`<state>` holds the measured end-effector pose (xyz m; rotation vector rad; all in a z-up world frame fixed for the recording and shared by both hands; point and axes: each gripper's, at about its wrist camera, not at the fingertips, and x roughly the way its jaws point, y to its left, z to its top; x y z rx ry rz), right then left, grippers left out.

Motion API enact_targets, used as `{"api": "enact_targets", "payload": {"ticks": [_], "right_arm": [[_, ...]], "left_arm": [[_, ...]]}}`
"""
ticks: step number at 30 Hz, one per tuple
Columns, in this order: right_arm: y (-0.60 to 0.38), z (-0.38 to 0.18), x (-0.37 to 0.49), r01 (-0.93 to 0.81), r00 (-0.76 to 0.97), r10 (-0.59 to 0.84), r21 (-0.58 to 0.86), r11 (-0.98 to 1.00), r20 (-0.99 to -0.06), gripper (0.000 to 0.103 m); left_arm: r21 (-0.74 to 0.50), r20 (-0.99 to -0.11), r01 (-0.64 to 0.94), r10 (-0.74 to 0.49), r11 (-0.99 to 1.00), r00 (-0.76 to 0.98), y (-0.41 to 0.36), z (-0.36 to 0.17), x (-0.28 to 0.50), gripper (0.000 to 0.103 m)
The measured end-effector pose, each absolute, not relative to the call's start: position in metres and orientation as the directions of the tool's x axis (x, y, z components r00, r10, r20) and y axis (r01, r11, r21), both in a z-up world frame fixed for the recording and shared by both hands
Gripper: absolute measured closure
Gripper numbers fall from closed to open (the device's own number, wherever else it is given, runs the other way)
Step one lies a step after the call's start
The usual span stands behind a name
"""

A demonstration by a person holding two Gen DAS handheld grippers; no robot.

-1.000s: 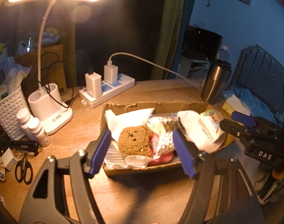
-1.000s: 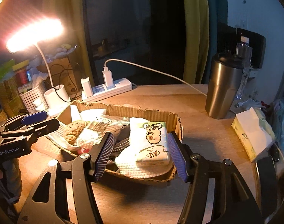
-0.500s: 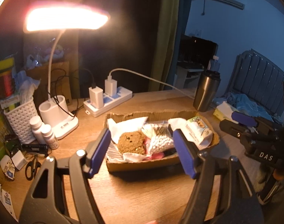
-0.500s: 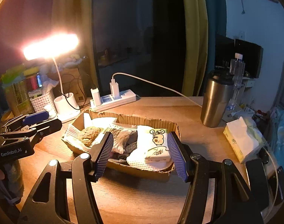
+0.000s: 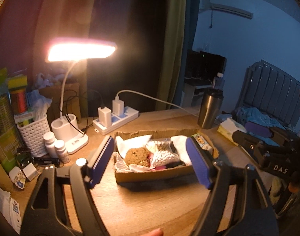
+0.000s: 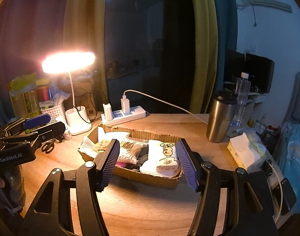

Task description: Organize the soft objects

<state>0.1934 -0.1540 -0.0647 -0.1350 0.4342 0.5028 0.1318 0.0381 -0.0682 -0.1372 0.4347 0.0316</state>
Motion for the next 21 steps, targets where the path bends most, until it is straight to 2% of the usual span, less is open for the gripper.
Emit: {"api": "enact_targets", "payload": {"ticks": [1, 2, 21], "right_arm": [[-0.155, -0.062, 0.190, -0.492, 0.792, 0.437, -0.022, 0.870, -0.426, 0.040], [-0.156, -0.060, 0.187, -0.491, 0.795, 0.437, -0.024, 0.871, -0.421, 0.040], [-0.182, -0.019, 0.118, -0.430, 0.874, 0.399, -0.058, 0.901, -0.277, 0.037]], "left_arm": [[-0.125, -0.414, -0.057, 0.000, 0.991, 0.910, 0.037, -0.066, 0.128, 0.015], [-0.124, -0.407, -0.054, -0.001, 0.991, 0.913, 0.037, -0.064, 0.125, 0.014], [-0.113, -0.282, -0.006, -0.026, 0.994, 0.959, 0.017, -0.025, 0.068, 0.013]]}}
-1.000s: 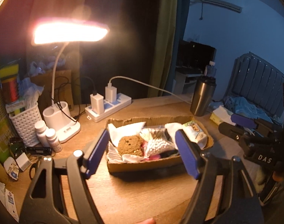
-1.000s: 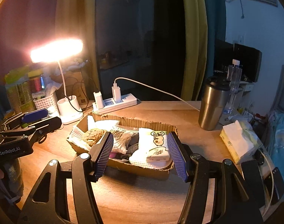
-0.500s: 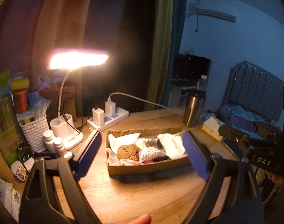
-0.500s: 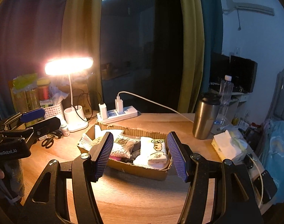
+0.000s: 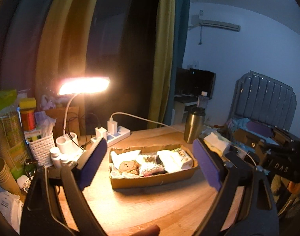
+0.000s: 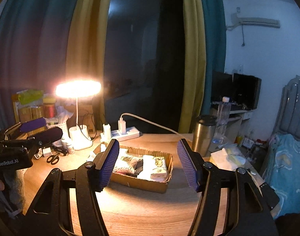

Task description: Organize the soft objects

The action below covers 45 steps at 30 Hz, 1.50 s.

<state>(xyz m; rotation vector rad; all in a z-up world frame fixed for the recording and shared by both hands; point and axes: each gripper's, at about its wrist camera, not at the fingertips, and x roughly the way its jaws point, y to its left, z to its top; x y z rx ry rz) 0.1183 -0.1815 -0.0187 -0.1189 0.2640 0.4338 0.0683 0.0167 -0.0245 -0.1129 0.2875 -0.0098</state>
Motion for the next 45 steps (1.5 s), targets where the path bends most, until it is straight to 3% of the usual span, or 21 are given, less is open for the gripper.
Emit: {"api": "enact_targets", "payload": {"ticks": [20, 45], "right_arm": [[-0.210, 0.010, 0.070, -0.368, 0.920, 0.354, -0.057, 0.928, -0.171, 0.033], [-0.209, 0.009, 0.070, -0.369, 0.918, 0.355, -0.054, 0.928, -0.177, 0.032]], "left_arm": [[-0.030, -0.165, -0.013, 0.008, 0.999, 0.986, -0.010, 0.015, 0.020, 0.011], [-0.048, -0.171, 0.017, -0.024, 0.999, 0.985, -0.013, 0.016, 0.022, 0.010]]}}
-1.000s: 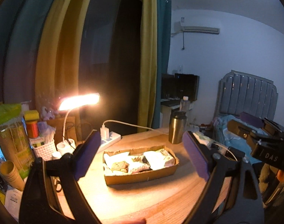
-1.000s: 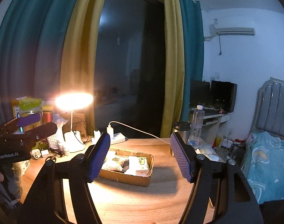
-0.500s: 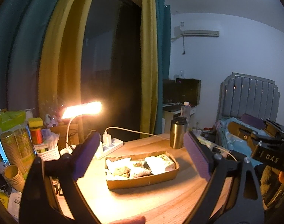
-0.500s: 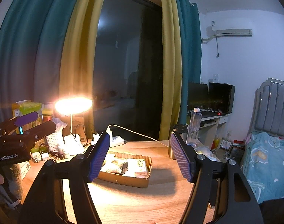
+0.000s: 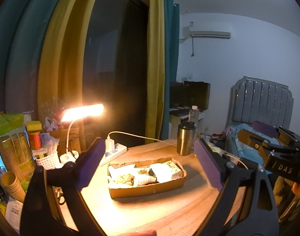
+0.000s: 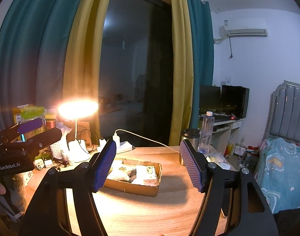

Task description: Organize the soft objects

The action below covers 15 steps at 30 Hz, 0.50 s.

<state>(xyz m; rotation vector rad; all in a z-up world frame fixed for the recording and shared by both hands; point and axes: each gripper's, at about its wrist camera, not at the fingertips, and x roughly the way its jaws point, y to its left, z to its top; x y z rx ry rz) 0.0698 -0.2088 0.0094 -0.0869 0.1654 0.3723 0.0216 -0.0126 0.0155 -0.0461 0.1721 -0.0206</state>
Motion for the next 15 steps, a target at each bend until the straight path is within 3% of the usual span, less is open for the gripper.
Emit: {"api": "enact_targets", "payload": {"ticks": [15], "right_arm": [[-0.2064, 0.0072, 0.0686, -0.376, 0.915, 0.360, -0.056, 0.925, -0.183, 0.032]], "left_arm": [[-0.053, -0.167, 0.029, -0.038, 0.998, 0.985, -0.0150, 0.0142, 0.0208, 0.009]]}}
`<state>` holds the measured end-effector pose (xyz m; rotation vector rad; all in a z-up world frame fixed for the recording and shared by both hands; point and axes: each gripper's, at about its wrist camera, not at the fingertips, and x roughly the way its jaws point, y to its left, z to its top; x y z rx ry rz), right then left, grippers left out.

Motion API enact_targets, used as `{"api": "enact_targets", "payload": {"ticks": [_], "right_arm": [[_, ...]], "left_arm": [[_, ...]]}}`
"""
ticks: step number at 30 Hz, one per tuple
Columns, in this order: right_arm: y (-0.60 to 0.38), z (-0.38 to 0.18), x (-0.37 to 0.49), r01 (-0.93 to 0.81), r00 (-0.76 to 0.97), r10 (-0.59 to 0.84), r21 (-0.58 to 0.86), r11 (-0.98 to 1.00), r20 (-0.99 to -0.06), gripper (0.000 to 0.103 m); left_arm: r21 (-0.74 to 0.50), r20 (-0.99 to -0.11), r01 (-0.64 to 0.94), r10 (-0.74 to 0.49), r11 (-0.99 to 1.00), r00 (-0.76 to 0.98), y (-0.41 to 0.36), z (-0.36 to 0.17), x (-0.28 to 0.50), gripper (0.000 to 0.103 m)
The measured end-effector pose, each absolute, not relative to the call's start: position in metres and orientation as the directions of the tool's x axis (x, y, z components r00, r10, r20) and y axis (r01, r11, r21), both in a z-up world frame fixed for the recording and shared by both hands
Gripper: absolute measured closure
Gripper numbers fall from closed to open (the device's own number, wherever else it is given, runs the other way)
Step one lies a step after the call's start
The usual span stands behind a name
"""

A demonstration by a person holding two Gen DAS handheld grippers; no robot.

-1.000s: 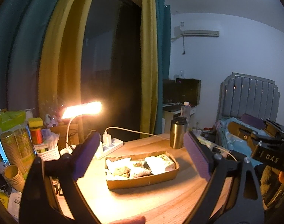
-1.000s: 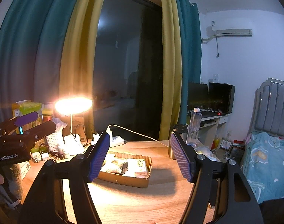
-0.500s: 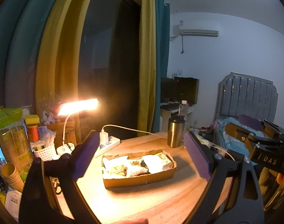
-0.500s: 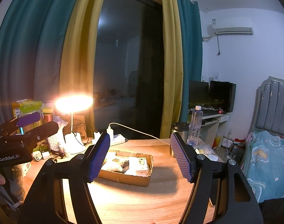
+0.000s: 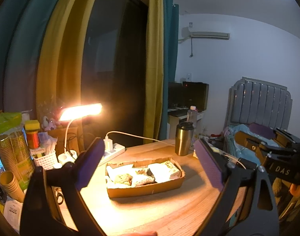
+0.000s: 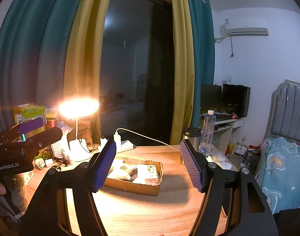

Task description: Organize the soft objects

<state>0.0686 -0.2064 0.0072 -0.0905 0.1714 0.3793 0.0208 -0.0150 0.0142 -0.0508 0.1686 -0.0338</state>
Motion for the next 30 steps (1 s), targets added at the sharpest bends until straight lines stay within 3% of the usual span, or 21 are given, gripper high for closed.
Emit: {"api": "enact_targets", "payload": {"ticks": [30], "right_arm": [[-0.2049, -0.0013, 0.0749, -0.370, 0.914, 0.351, -0.061, 0.927, -0.204, 0.032]], "left_arm": [[-0.058, -0.183, 0.061, -0.070, 0.996, 0.981, -0.0222, 0.0083, 0.0263, 0.009]]}}
